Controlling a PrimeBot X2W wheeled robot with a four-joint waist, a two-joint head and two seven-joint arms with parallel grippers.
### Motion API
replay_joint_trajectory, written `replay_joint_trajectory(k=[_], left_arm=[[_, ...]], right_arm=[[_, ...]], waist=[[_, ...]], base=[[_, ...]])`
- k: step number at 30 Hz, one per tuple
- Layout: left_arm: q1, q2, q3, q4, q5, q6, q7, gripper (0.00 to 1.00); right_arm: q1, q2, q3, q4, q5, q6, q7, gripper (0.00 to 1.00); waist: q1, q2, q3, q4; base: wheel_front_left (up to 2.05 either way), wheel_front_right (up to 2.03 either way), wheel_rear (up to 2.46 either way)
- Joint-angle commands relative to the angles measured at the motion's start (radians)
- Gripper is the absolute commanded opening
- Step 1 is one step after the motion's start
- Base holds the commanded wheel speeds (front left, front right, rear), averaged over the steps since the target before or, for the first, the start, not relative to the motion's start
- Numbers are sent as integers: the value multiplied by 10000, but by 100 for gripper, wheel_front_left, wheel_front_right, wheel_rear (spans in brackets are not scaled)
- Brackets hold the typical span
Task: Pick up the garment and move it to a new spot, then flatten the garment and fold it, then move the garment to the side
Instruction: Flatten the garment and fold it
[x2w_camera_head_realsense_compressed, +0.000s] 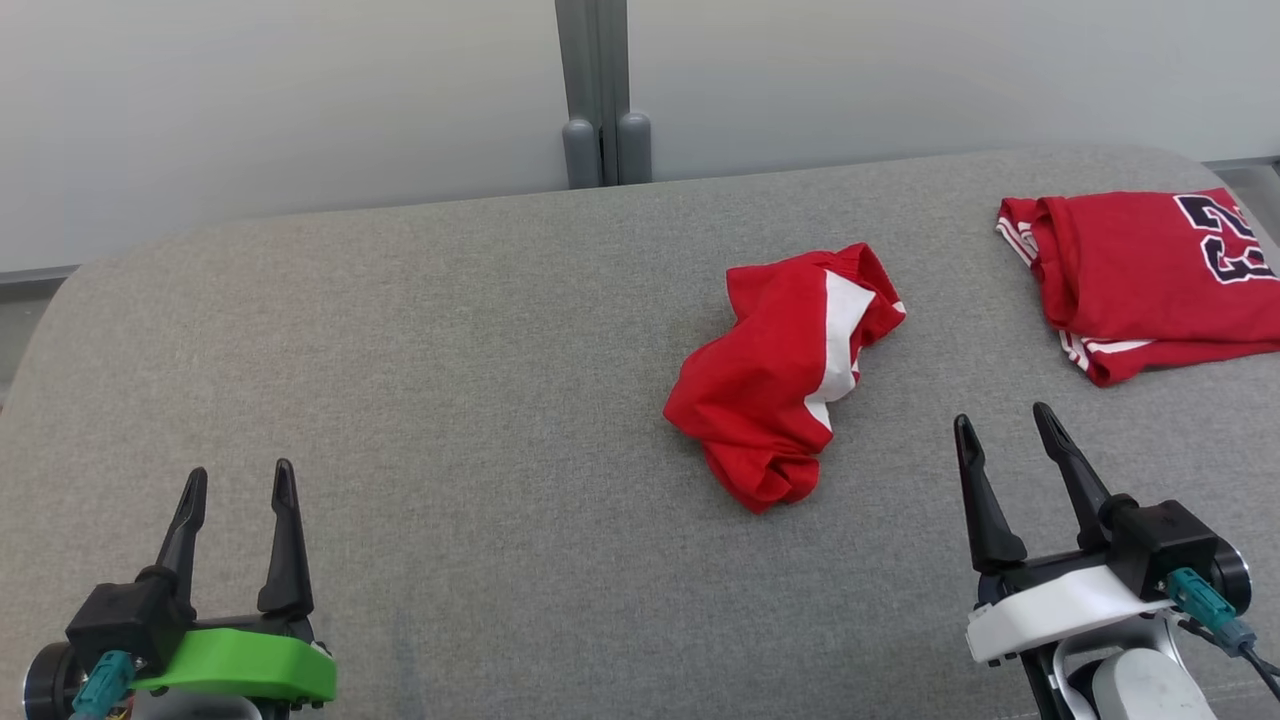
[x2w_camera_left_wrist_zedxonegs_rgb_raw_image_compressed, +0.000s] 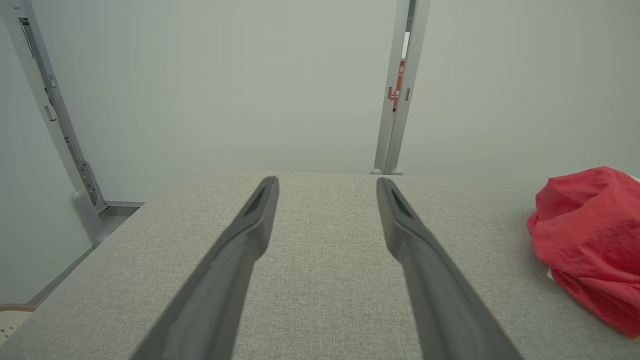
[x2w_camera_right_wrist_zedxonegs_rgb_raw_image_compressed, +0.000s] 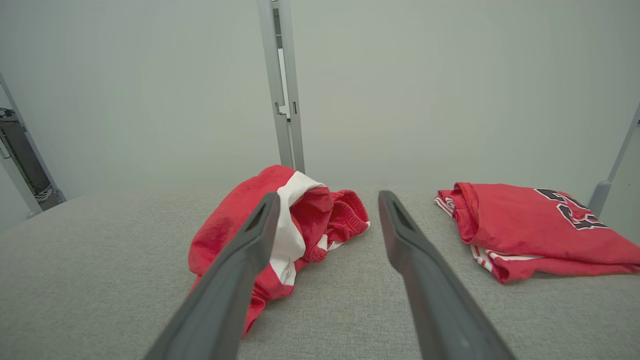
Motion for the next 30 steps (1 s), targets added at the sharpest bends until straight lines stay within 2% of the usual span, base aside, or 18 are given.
replay_joint_trajectory(k=[1,30], left_arm=[[84,-28,72,28,69,-42,-25,100],[62,-281,558,142,515,-408,-26,100]], right_arm=[[78,0,13,24,5,-16,-26,100],[112,40,-13,18,-24,-16,-26,100]], waist=[[0,0,-10,-2],[0,0,37,-15]], base=[[0,0,0],[0,0,0]])
